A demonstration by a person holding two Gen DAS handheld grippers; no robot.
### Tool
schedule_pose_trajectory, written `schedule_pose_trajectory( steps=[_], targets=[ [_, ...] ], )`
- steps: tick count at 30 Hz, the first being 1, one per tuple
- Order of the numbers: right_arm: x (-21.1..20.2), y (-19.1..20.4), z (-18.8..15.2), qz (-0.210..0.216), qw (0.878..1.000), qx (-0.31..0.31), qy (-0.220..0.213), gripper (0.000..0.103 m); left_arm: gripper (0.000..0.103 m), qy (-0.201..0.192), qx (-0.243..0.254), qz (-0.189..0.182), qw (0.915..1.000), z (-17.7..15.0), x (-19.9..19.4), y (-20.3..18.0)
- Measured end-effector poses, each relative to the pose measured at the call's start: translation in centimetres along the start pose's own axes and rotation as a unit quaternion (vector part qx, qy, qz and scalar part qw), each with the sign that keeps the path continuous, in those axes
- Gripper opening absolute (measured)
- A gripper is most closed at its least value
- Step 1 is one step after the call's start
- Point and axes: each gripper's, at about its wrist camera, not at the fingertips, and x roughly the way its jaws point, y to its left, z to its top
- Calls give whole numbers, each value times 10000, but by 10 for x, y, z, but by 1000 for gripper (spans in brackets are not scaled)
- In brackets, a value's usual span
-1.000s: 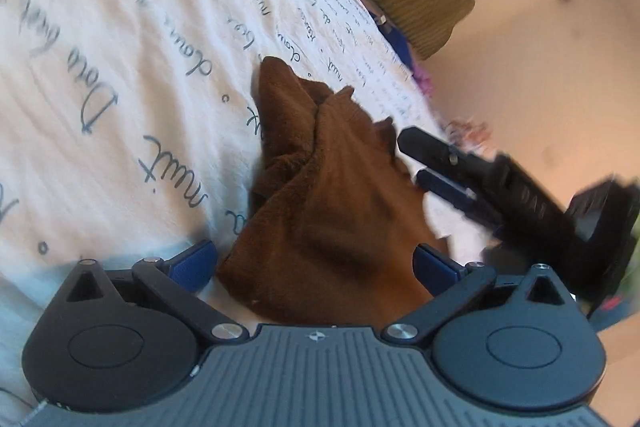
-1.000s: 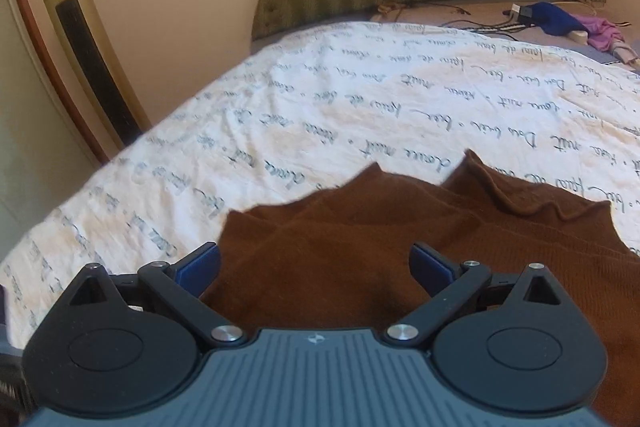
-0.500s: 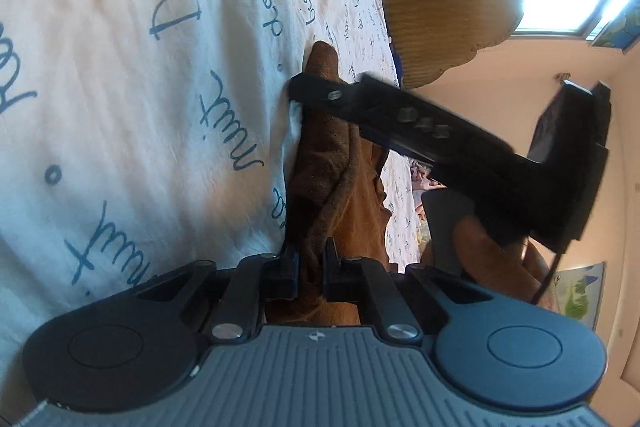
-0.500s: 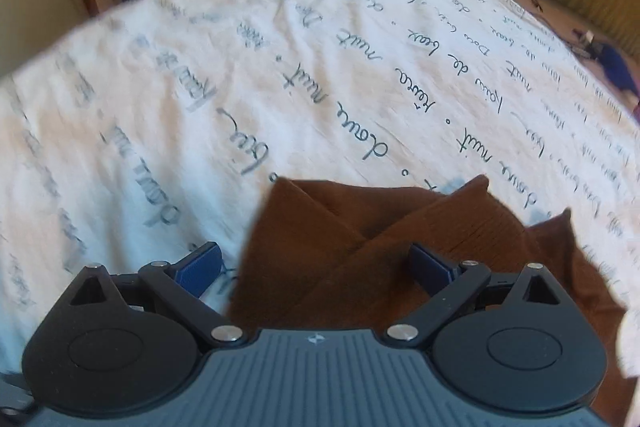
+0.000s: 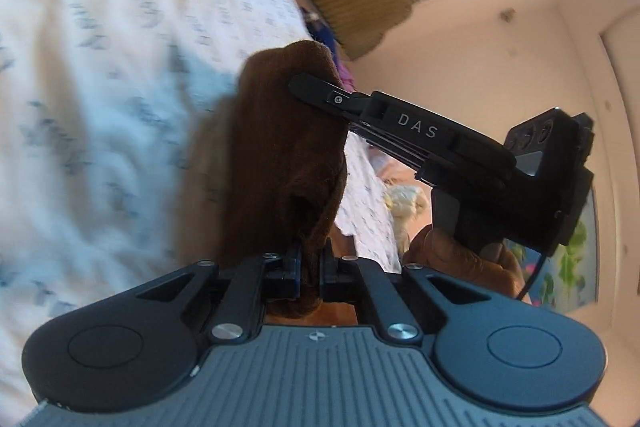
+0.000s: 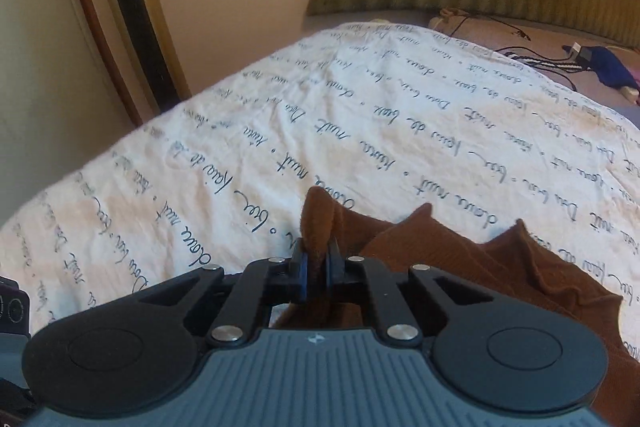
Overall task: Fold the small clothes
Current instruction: 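Grasp the folded sweater edge with the left gripper while the right gripper grasps beside it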
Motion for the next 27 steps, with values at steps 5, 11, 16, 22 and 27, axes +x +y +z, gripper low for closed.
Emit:
schedule_pose_trajectory(
  steps=[5,11,16,22,27],
  targets=[
    [-61,-61,-17,-36,9980,440,-455,7,6,354,334,-271,9984,-17,39,-38],
    [-115,-133,-64,-276,9922,983,-711,7,6,1028,657,-357,9919,-47,102,-73],
    [-143,-184,-105,-398,9842,1479,-886,7,6,1536,923,-247,9835,-72,158,-96],
    [-155,-231,-147,-430,9744,1979,-978,7,6,1861,1023,-67,9772,-91,212,-106],
    [-157,-258,-171,-472,9678,2254,-1014,7,6,2063,1073,97,9725,-111,241,-110]
  ],
)
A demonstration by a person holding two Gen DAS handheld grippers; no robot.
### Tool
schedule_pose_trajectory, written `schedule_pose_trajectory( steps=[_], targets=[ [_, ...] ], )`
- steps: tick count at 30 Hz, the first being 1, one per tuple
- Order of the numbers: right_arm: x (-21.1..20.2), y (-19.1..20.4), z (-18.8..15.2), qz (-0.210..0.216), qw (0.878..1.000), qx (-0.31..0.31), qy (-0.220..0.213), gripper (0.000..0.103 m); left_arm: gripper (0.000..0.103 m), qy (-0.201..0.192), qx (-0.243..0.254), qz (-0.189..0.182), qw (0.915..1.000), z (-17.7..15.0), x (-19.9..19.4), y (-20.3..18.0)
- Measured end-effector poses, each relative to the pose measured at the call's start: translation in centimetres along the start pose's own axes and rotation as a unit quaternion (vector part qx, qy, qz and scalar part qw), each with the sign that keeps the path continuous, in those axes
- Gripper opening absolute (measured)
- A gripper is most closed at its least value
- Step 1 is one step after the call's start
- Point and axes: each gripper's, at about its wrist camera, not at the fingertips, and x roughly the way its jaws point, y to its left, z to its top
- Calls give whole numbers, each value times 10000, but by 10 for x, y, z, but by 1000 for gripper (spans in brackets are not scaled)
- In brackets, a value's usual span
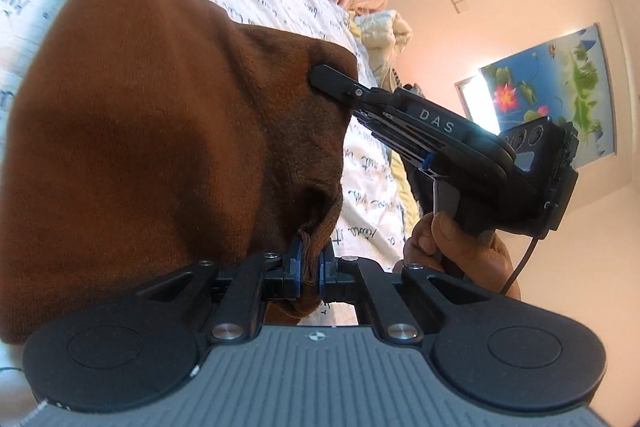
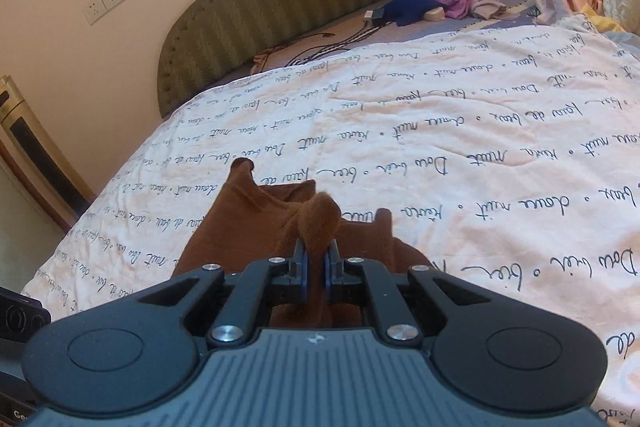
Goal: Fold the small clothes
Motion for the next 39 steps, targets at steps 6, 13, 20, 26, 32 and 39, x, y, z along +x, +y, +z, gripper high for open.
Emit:
schedule_pose_trajectory(
  steps=[6,13,20,26,32,39],
  targets=[
    [18,-38,-20,-317,9987,359,172,10,12,352,117,329,9988,-7,36,0],
    [-30,-43,-18,-193,9995,6,-258,73,76,-260,376,272,9986,1,-44,-19],
    [-15,3,-12,172,9970,-705,-271,62,85,-1374,631,1405,9785,108,-79,-2],
    [-2,10,-7,-5,9989,-452,-138,58,82,-921,727,1997,9728,147,-33,25],
    [-72,-24,-68,752,9960,486,31,59,87,-669,958,2245,9674,136,-24,34],
    [-87,-17,-116,1024,9919,729,201,59,88,-361,953,2433,9646,127,-10,55]
  ],
)
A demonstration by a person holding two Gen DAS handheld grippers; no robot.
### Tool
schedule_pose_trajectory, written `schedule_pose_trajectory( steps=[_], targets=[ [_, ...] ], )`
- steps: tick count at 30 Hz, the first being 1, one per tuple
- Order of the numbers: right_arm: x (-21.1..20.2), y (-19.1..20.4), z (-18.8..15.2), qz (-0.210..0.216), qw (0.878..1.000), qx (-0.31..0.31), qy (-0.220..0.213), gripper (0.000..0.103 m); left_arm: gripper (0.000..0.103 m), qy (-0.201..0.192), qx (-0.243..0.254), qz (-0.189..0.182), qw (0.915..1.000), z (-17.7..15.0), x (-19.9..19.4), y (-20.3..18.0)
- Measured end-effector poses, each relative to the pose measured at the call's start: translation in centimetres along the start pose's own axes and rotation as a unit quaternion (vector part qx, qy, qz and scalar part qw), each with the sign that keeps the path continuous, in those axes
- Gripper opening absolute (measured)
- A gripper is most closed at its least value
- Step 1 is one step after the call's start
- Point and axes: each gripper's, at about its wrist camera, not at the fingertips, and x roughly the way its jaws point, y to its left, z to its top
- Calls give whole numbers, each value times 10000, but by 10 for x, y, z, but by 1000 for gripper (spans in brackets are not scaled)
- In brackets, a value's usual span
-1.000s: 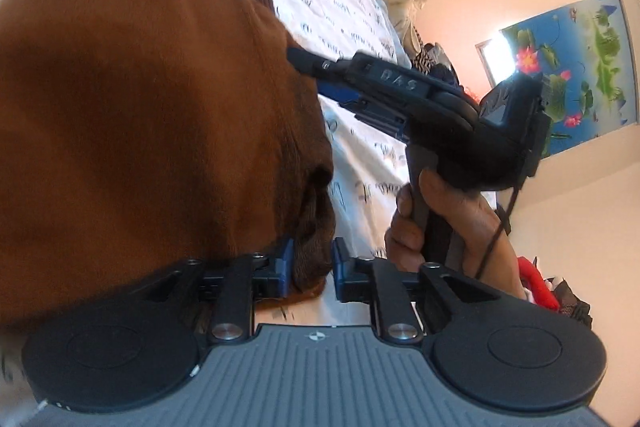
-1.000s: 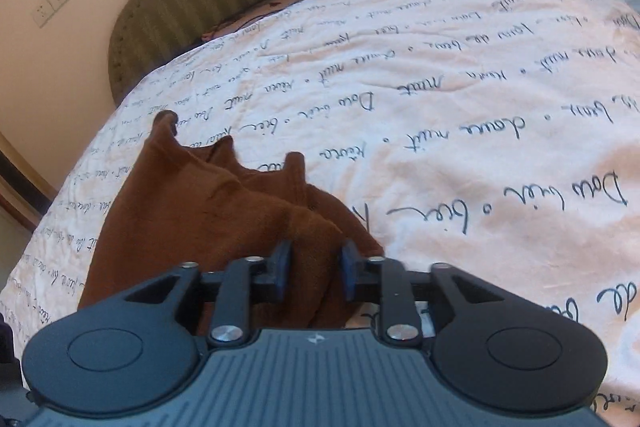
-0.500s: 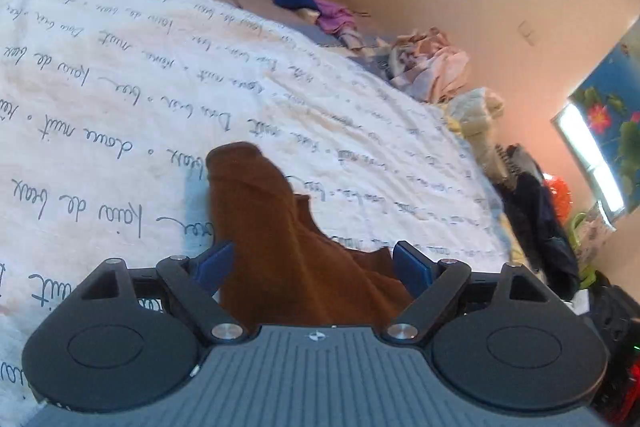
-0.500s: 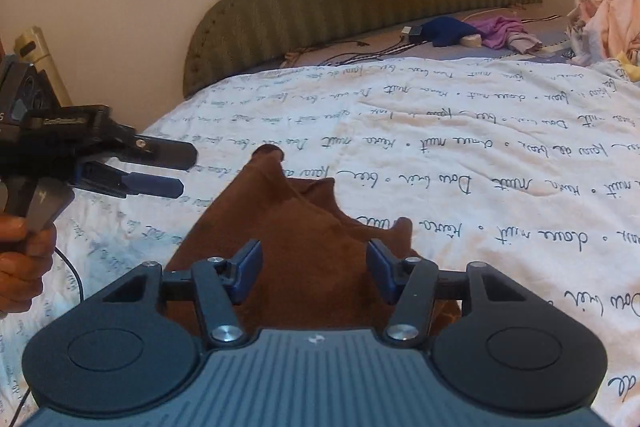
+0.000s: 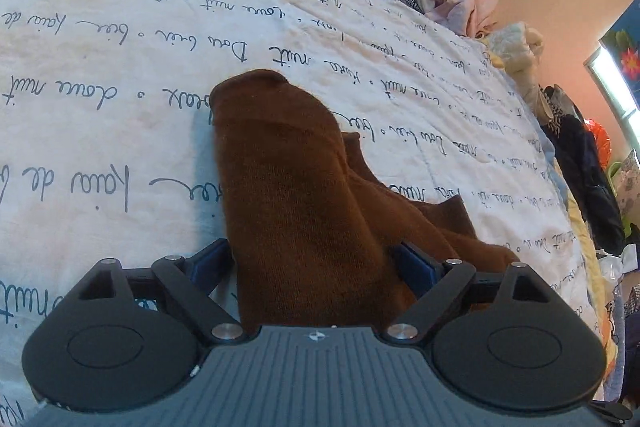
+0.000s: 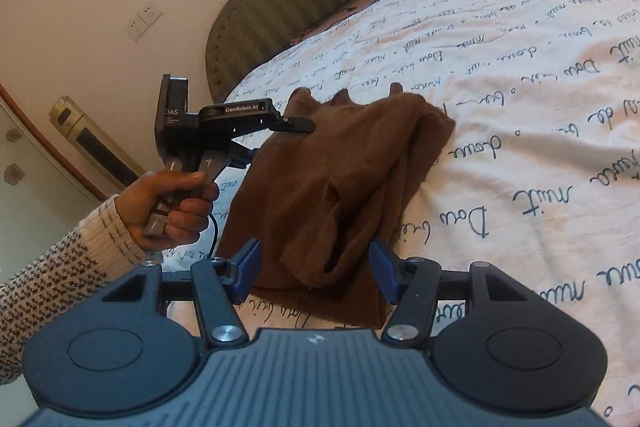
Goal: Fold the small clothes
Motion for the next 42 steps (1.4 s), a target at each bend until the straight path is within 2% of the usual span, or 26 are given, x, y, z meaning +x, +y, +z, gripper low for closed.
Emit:
schedule_pose_trajectory(
  steps=[2,4,6,8,12,14,16,19,22,24,26,27,29,30,31,32,33,35,36,37,38,39,40,41,42],
  targets=[
    [12,2,-2,-37,9999,-32,101,58,89,-69,-70,-88,9999,-1,-10,0],
    [25,3,-3,-91,9997,-87,232,43,93,-180,-59,-135,9997,0,-20,-1],
    [34,-4,-5,36,9996,82,256,6,94,-198,-4,-121,9997,4,-24,-4],
    [36,-3,-7,-43,9999,41,124,6,94,-54,82,-37,9999,7,-19,-7],
    [10,18,-12,-145,9990,-276,-308,5,88,191,246,153,9994,6,-10,-17],
    [-5,25,-15,-118,9986,-326,-406,5,92,113,323,137,9993,0,-18,-24],
    [-13,29,-23,-235,9980,-436,-386,5,93,39,504,127,9986,-9,-29,-32],
    [-3,16,-38,-615,9970,-463,-98,5,96,-86,755,150,9970,-25,-48,-43],
    [11,-3,-40,-788,9961,-329,220,15,97,-207,934,230,9952,-38,-66,-53],
    [-3,9,-32,-1006,9928,-655,-37,42,97,-412,1031,263,9935,-42,-81,-58],
    [-21,17,-17,-960,9908,-828,-483,58,100,-775,1155,242,9900,-40,-97,-64],
    [-25,20,-6,-938,9880,-988,-723,58,102,-971,1149,274,9882,-35,-102,-67],
    [-15,26,13,-827,9830,-1361,-911,58,102,-1085,1010,50,9889,-21,-100,-70],
    [-1,26,25,-795,9829,-1412,-875,57,102,-1031,862,-135,9908,-12,-92,-70],
    [12,25,34,-704,9838,-1420,-840,56,102,-979,829,-164,9916,-6,-82,-72],
    [30,24,43,-467,9852,-1475,-733,53,102,-913,864,-165,9919,-2,-70,-75],
    [47,24,49,-297,9859,-1538,-594,41,102,-815,825,-180,9931,2,-56,-74],
    [81,24,57,-323,9832,-1758,-364,36,102,-563,563,-195,9966,6,-25,-67],
    [98,20,57,-358,9820,-1848,-171,33,102,-432,432,-168,9980,6,-9,-59],
    [111,13,58,-486,9811,-1872,-38,29,101,-322,287,37,9991,4,5,-51],
    [117,6,57,-806,9778,-1934,-38,24,101,-227,322,202,9990,1,18,-45],
    [117,-5,59,-1053,9759,-1909,-125,24,102,-259,525,417,9974,-4,27,-39],
    [111,-19,62,-830,9847,-1517,-210,24,103,-406,693,611,9949,-9,29,-36],
    [107,-31,63,-631,9909,-1165,-235,24,103,-507,828,575,9936,-14,28,-36],
    [105,-30,62,-625,9901,-1242,-187,24,103,-510,878,523,9935,-15,26,-35]
  ],
)
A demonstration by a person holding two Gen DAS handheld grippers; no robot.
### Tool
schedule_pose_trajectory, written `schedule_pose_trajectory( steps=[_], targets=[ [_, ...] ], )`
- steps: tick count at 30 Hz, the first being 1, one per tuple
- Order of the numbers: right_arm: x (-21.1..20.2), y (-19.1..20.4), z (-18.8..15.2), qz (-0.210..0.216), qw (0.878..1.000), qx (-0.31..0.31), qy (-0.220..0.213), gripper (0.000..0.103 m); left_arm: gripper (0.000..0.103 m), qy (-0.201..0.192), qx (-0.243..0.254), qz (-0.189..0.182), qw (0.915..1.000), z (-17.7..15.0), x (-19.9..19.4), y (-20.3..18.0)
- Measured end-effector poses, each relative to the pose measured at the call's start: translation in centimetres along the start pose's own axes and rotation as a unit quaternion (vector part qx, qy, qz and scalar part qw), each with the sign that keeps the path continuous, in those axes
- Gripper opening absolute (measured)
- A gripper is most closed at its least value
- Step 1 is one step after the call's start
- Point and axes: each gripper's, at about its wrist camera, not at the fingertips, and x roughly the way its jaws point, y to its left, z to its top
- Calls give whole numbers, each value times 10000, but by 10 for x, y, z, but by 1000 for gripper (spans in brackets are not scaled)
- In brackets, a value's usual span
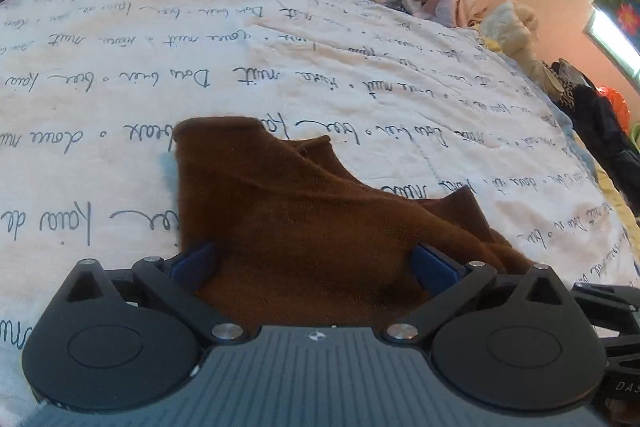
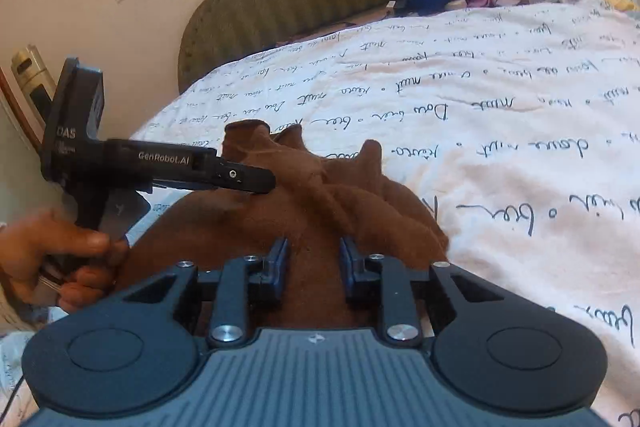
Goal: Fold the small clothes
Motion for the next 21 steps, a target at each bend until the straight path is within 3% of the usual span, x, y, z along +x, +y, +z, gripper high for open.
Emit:
schedule_pose_trajectory(
  steps=[3,6,9,11,13,17,21],
  targets=[
    [-14,17,9,-241,9996,-82,-157,27,102,122,-153,141,9997,7,-15,2],
    [-19,25,18,-276,9980,-208,-530,27,102,-142,-467,-278,9984,9,-46,6],
    [19,4,19,-595,9981,-121,140,26,102,-99,-582,-507,9970,1,-59,-3],
    [20,-16,17,-605,9978,260,-6,26,101,146,-608,-457,9970,-9,-60,-9],
    [3,-17,18,-567,9972,465,-170,27,102,124,-461,-508,9976,-22,-73,-13],
    [-38,18,4,-367,9986,123,-352,28,103,129,-206,-695,9973,-51,-97,-20],
    [-48,60,-26,-565,9941,-863,-322,27,103,77,166,-469,9987,-75,-101,-29]
  ],
)
